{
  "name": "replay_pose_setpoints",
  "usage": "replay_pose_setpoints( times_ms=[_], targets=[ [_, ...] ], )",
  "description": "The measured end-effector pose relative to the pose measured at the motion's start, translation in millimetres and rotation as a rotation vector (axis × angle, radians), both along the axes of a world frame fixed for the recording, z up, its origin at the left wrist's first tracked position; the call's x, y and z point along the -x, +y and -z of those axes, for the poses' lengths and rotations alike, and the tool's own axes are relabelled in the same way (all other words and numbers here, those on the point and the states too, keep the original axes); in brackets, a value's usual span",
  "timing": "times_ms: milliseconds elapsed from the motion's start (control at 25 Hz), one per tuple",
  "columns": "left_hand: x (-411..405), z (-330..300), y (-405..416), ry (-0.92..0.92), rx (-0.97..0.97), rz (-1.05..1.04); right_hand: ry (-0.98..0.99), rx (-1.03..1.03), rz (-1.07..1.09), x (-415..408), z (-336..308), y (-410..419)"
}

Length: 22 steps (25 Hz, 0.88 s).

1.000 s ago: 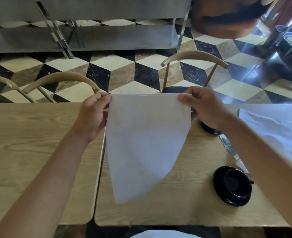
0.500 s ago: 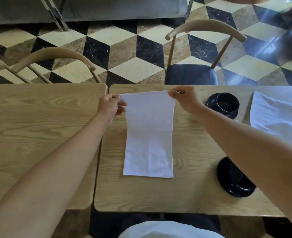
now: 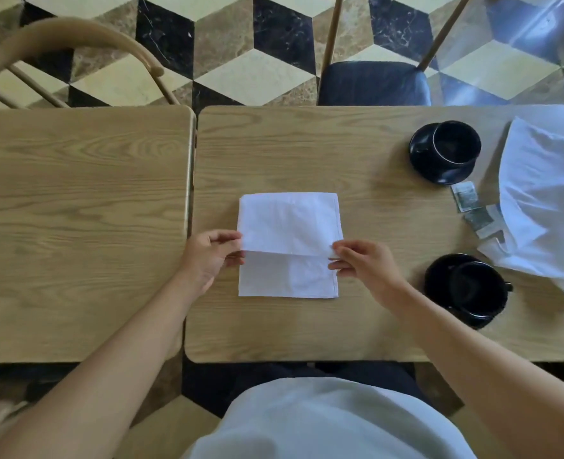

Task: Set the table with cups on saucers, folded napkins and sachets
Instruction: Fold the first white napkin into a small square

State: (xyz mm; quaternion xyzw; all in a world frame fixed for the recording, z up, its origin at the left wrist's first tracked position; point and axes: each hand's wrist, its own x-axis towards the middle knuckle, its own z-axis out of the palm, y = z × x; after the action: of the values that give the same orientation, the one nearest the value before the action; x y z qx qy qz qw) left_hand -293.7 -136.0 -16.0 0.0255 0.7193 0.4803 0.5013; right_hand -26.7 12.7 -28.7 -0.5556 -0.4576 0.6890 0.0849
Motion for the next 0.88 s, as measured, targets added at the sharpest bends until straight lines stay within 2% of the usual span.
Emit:
replay_pose_setpoints(
  times_ms=[160, 360, 480, 680, 880],
  targets=[
    [-22, 31, -34, 0.097, 0.133, 0.08, -0.079, 0.064, 0.076, -14, 26, -42],
    [-43, 52, -55, 0.26, 0.248, 0.158, -0.261, -0.025, -0.059, -27, 44, -62],
    [-49, 53, -59, 0.405, 0.319, 0.215, -0.32, -0.066, -0.064, -30, 47, -71],
    [-51, 50, -67, 0.48, 0.362, 0.283, -0.414, -0.16, -0.133, -27, 40, -83],
    [-57, 51, -67, 0.547, 0.345, 0.34, -0.484, -0.206, -0.056, -20, 37, -88]
  ],
)
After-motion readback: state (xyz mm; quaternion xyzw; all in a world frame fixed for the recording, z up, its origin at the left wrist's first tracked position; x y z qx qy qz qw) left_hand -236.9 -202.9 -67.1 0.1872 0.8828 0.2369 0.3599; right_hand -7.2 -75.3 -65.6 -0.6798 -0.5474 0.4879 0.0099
